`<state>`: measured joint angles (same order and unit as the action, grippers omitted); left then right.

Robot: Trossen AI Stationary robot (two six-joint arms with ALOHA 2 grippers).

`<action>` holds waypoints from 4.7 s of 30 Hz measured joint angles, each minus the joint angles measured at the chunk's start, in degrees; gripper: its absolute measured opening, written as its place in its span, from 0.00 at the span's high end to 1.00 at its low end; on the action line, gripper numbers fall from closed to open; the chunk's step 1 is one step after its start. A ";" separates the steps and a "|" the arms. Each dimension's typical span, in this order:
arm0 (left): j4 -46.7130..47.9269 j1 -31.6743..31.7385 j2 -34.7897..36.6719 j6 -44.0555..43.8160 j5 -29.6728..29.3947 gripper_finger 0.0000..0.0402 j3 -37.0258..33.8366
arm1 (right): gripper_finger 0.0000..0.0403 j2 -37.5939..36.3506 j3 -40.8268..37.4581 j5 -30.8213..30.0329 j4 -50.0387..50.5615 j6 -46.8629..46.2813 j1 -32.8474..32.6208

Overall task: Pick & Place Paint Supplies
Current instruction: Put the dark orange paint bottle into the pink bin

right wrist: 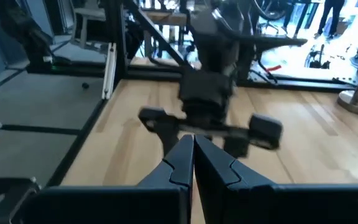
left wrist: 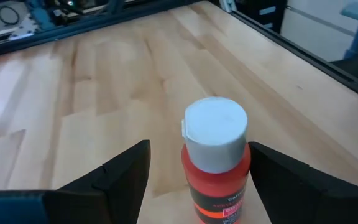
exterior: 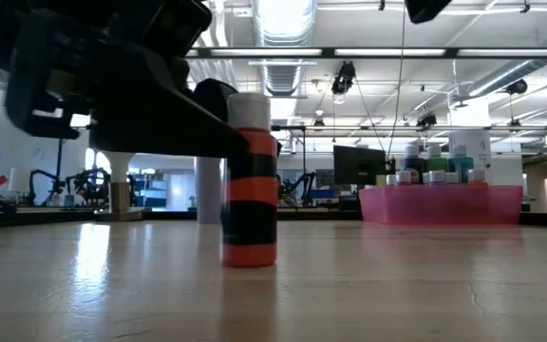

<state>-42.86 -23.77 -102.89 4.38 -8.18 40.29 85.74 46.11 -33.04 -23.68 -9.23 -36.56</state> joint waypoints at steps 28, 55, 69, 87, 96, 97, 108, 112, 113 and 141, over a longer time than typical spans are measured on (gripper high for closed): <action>1.30 2.05 -2.52 -0.01 1.60 0.45 2.51 | 0.98 -0.40 1.94 0.01 0.66 -1.40 0.07; 2.48 2.05 -3.99 0.99 1.79 0.59 3.72 | 0.73 7.59 5.28 2.74 2.23 -4.29 1.68; 0.95 2.08 -3.20 0.24 1.90 0.60 4.57 | 0.62 9.51 6.92 6.54 2.91 -4.27 2.45; 2.93 2.19 -1.95 3.61 1.90 0.60 9.13 | 0.41 9.35 6.92 6.12 3.58 -4.31 4.03; 2.86 2.30 -1.95 7.56 1.91 0.60 13.06 | 0.36 9.26 6.92 6.08 4.24 -4.27 4.81; 3.15 2.30 -1.95 7.74 1.90 0.60 13.44 | 0.37 9.26 6.92 6.07 4.24 -4.14 4.85; 8.51 2.43 -1.95 7.96 1.81 0.60 16.11 | 0.53 9.19 6.92 6.15 4.86 -4.20 4.97; 8.49 2.69 -1.95 7.55 0.81 0.60 16.43 | 0.58 9.21 6.92 6.27 5.91 -3.97 4.97; 8.49 2.69 -1.95 7.27 0.74 0.60 16.44 | 0.59 9.21 6.92 6.27 6.14 -3.96 4.97; 9.98 2.67 -1.73 4.75 -2.05 0.51 16.33 | 0.72 8.99 6.90 5.86 7.20 -4.37 5.03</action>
<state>-32.88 -21.10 -104.62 9.13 -10.24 56.62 94.74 53.01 -27.18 -16.48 -13.60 -31.53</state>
